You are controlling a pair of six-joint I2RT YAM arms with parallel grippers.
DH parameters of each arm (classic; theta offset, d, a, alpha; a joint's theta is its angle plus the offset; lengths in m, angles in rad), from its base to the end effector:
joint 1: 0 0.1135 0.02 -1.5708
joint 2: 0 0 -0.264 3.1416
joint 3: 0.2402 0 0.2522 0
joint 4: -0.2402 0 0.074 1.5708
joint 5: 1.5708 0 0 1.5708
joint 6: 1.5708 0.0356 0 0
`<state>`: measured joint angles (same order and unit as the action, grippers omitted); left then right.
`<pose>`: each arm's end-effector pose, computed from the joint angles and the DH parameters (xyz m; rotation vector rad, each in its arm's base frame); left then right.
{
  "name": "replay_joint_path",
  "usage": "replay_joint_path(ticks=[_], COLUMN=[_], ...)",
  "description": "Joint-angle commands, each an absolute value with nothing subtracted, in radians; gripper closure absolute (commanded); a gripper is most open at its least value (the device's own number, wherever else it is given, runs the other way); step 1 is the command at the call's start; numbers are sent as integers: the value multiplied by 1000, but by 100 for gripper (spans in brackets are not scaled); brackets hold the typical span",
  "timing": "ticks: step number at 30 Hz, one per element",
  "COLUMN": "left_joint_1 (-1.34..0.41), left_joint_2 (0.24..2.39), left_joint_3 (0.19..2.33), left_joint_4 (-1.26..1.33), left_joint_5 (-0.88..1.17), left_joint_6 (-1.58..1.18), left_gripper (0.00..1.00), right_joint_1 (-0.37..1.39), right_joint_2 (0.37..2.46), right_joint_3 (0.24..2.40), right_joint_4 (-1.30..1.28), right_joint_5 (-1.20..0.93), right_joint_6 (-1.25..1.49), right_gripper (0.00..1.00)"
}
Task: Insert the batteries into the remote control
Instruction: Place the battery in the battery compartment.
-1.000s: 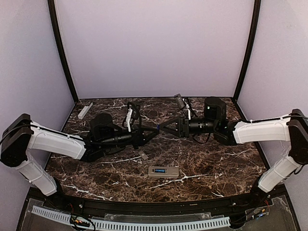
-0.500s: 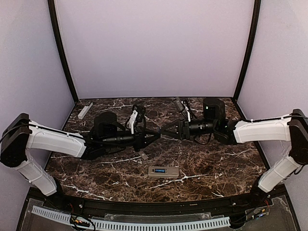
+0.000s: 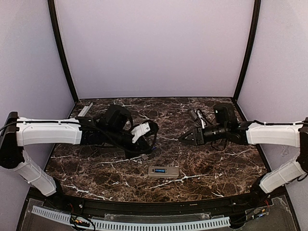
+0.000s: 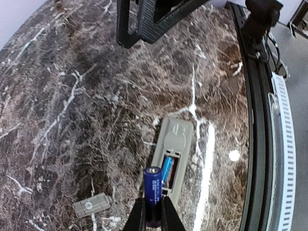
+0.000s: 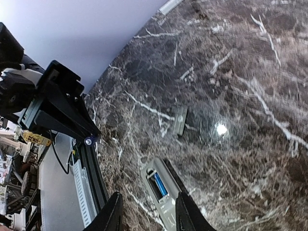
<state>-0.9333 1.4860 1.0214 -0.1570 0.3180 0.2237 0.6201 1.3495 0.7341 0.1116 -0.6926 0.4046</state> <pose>0.1882 -0.2727 0.2576 1.3847 1.7816 -0.7395 0.2191 0.1844 0.2297 -0.6959 2.1160 1.3160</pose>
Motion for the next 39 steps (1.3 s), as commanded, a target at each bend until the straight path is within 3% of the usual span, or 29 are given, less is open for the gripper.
replay_joint_path(ticks=[1,15,39], left_joint_1=[-941,-999,-1013], left_joint_2=[1525,1785,1866], left_joint_3=[1035,1113,1151], left_joint_4=[-306,-209,-173], left_joint_5=[360,433,399], left_joint_6=[346,378,381], left_gripper=[100,99,95], right_joint_1=[612,610,610], right_joint_2=[1329,1368,1376], right_joint_3=[674,653,653], right_joint_4=[66,69,74], right_joint_5=[-682,-690,-703], right_joint_6=[390,365,364], right_gripper=[63,63,63])
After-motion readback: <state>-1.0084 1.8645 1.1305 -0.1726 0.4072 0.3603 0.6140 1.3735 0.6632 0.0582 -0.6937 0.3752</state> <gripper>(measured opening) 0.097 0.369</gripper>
